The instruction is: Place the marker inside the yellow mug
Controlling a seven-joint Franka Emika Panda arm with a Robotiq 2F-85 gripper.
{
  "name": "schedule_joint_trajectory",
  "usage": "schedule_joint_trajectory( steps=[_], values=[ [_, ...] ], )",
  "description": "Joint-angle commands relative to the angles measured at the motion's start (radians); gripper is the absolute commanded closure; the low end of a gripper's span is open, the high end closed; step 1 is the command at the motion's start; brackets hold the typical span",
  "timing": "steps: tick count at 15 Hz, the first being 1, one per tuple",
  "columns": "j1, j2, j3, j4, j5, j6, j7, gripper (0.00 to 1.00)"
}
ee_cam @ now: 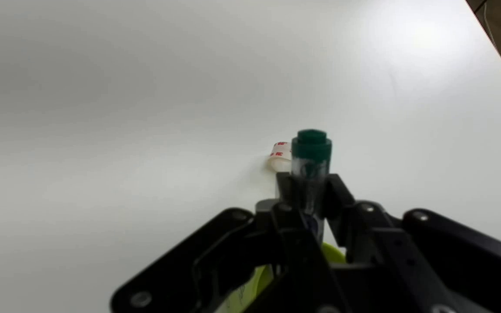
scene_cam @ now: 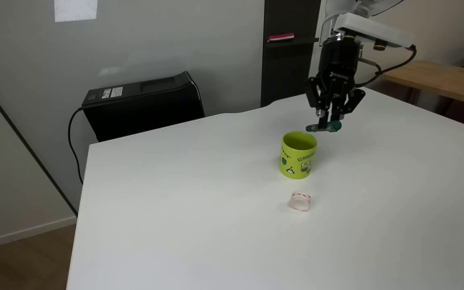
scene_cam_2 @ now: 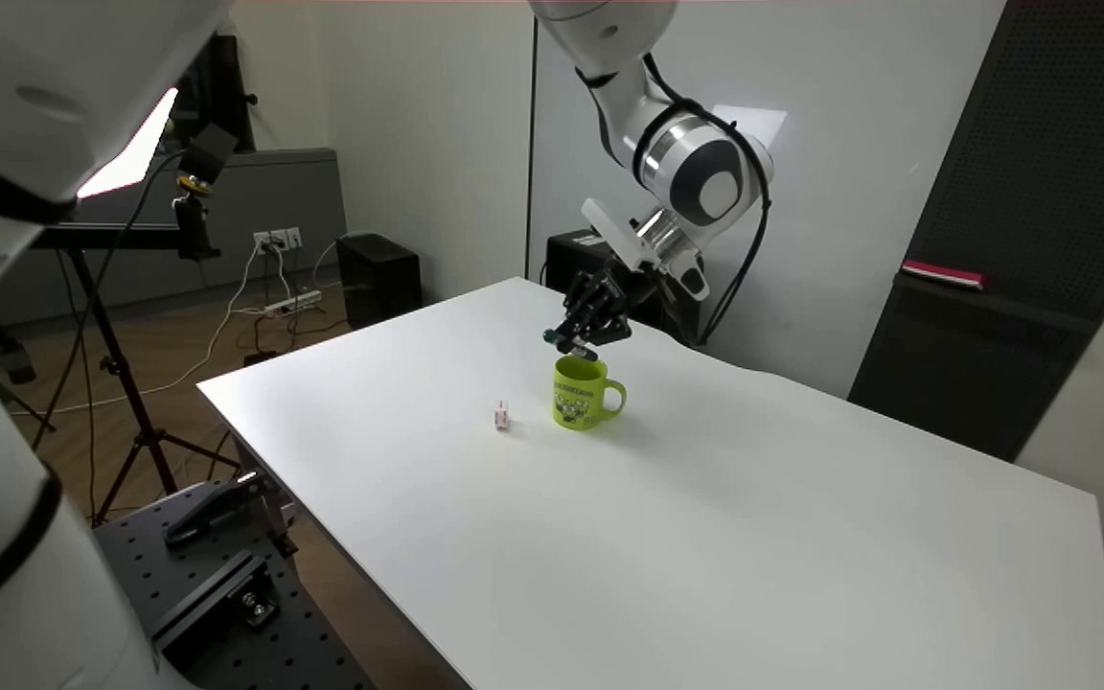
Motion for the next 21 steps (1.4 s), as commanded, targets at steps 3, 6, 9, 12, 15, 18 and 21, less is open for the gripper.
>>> schedule_joint_trajectory(
  steps=[3, 6, 9, 12, 15, 18, 21],
  values=[
    [-0.002, 0.016, 0.0, 0.036, 0.004, 0.004, 0.0, 0.97],
    [0.0, 0.016, -0.002, 0.033, -0.003, 0.025, -0.005, 0.97],
    [0.0, 0.017, -0.001, 0.032, -0.003, 0.037, -0.005, 0.97],
    [-0.002, 0.017, 0.0, 0.032, 0.0, 0.04, -0.003, 0.97],
    [-0.006, 0.018, 0.003, 0.035, 0.004, 0.025, -0.001, 0.97],
    [-0.007, 0.019, 0.004, 0.037, 0.008, 0.014, 0.001, 0.97],
    [-0.007, 0.019, 0.004, 0.038, 0.011, 0.01, 0.003, 0.97]
  ],
)
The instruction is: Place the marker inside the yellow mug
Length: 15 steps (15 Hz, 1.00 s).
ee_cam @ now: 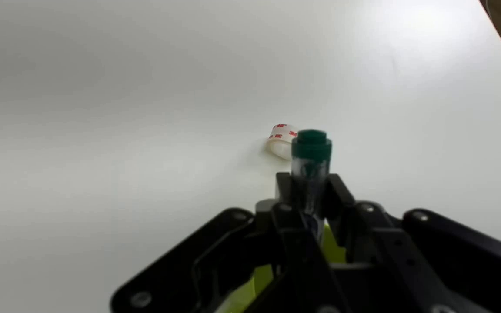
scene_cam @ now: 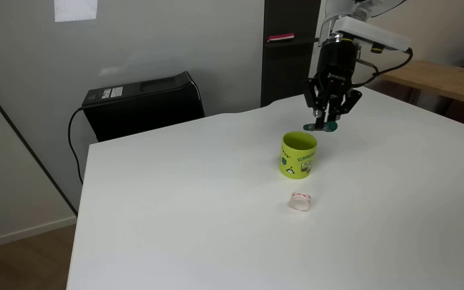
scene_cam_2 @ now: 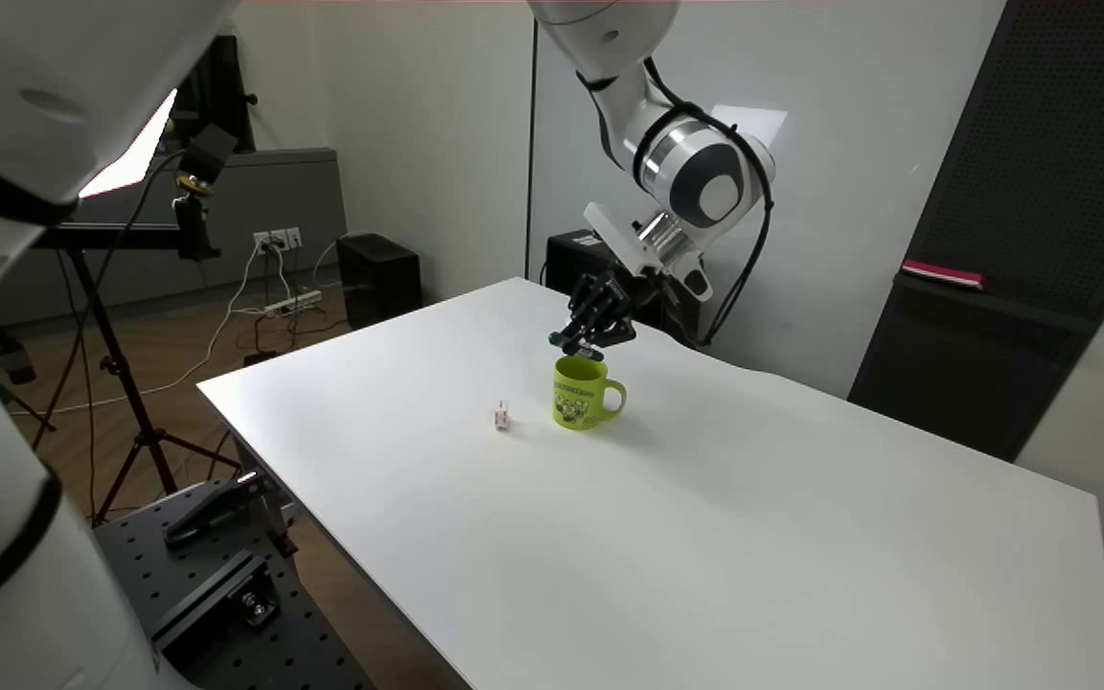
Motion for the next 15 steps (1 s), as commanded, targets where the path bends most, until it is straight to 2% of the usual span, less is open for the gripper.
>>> schedule_joint_trajectory(
  steps=[1, 3, 4, 5, 7, 13, 15],
  values=[
    [-0.008, 0.013, 0.006, 0.036, 0.012, -0.036, 0.017, 0.97],
    [-0.009, 0.013, 0.006, 0.038, 0.012, -0.046, 0.015, 0.97],
    [-0.008, 0.013, 0.005, 0.038, 0.011, -0.048, 0.016, 0.62],
    [-0.008, 0.014, 0.005, 0.039, 0.011, -0.052, 0.016, 0.61],
    [-0.008, 0.014, 0.005, 0.04, 0.012, -0.058, 0.017, 0.48],
    [-0.008, 0.014, 0.004, 0.041, 0.013, -0.063, 0.019, 0.01],
    [-0.008, 0.014, 0.004, 0.041, 0.013, -0.066, 0.019, 0.0]
  ],
)
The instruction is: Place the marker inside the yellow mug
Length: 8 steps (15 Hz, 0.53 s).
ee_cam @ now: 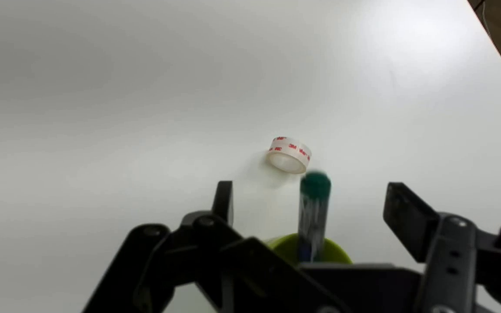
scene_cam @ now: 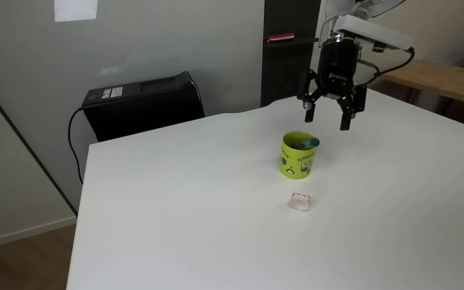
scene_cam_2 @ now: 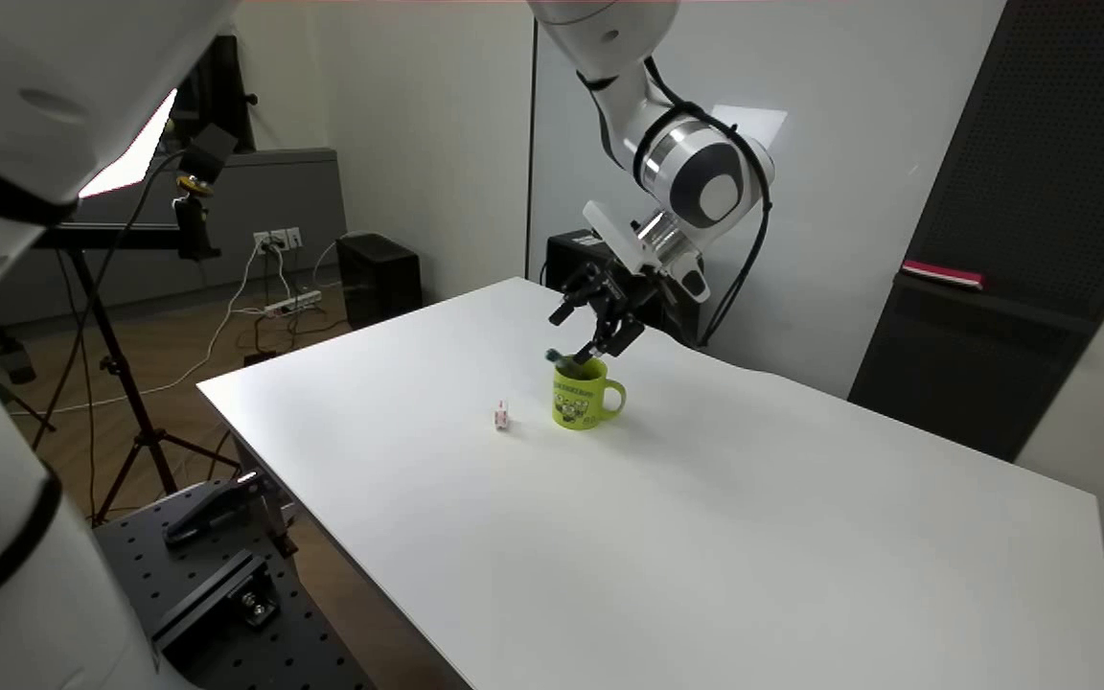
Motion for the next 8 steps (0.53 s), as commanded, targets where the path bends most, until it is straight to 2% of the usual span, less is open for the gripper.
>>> schedule_joint_trajectory(
  steps=[1, 8],
  values=[
    [-0.008, 0.014, 0.004, 0.04, 0.01, -0.037, 0.019, 0.0],
    [0.0, 0.012, -0.002, 0.034, -0.007, -0.009, 0.003, 0.0]
  ],
)
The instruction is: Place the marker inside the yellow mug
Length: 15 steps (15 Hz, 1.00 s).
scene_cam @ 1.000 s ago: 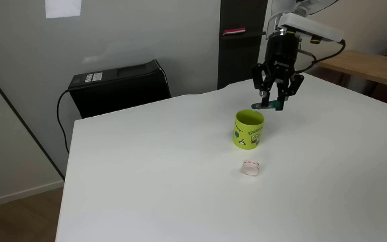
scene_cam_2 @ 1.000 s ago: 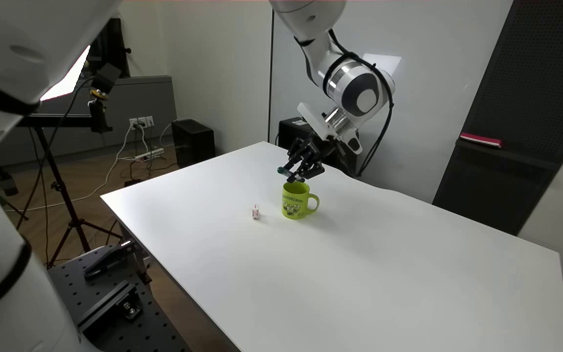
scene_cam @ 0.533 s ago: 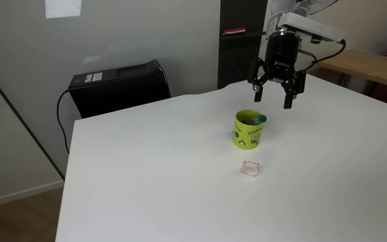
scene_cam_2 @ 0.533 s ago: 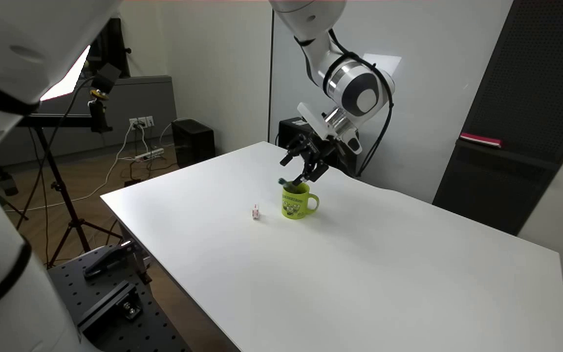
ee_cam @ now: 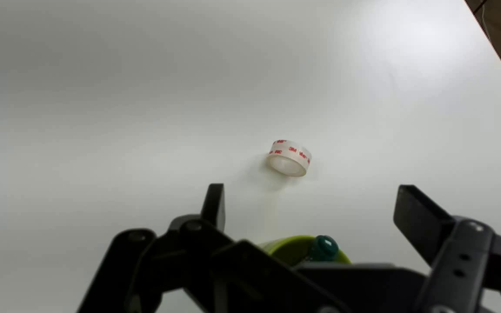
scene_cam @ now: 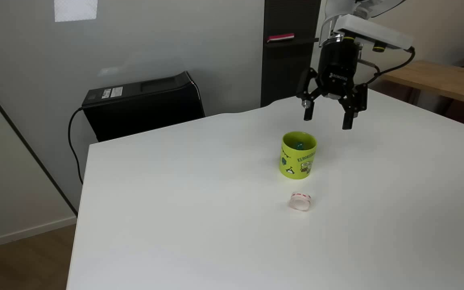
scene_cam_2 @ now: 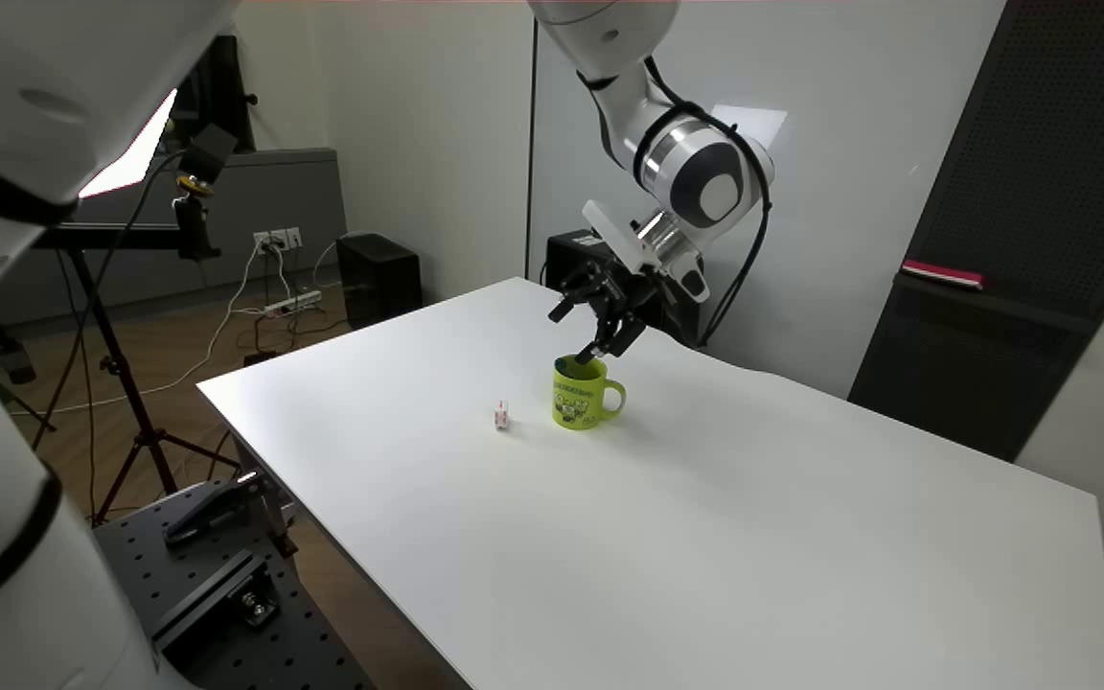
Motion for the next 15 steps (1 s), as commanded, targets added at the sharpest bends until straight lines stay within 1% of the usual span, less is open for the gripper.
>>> schedule_joint_trajectory(
  steps=[1, 2, 3, 7, 10, 12, 15],
  values=[
    [0.01, 0.01, -0.011, 0.026, -0.031, 0.039, -0.011, 0.0],
    [0.021, 0.008, -0.019, 0.019, -0.062, 0.092, -0.036, 0.0],
    [0.049, 0.004, -0.02, -0.024, -0.094, 0.186, -0.051, 0.0],
    [0.075, -0.057, -0.012, -0.164, -0.201, 0.433, -0.137, 0.0],
    [0.095, -0.083, -0.008, -0.257, -0.277, 0.629, -0.177, 0.0],
    [0.099, -0.099, -0.005, -0.309, -0.307, 0.724, -0.18, 0.0],
    [0.108, -0.129, -0.007, -0.359, -0.344, 0.797, -0.163, 0.0]
  ],
)
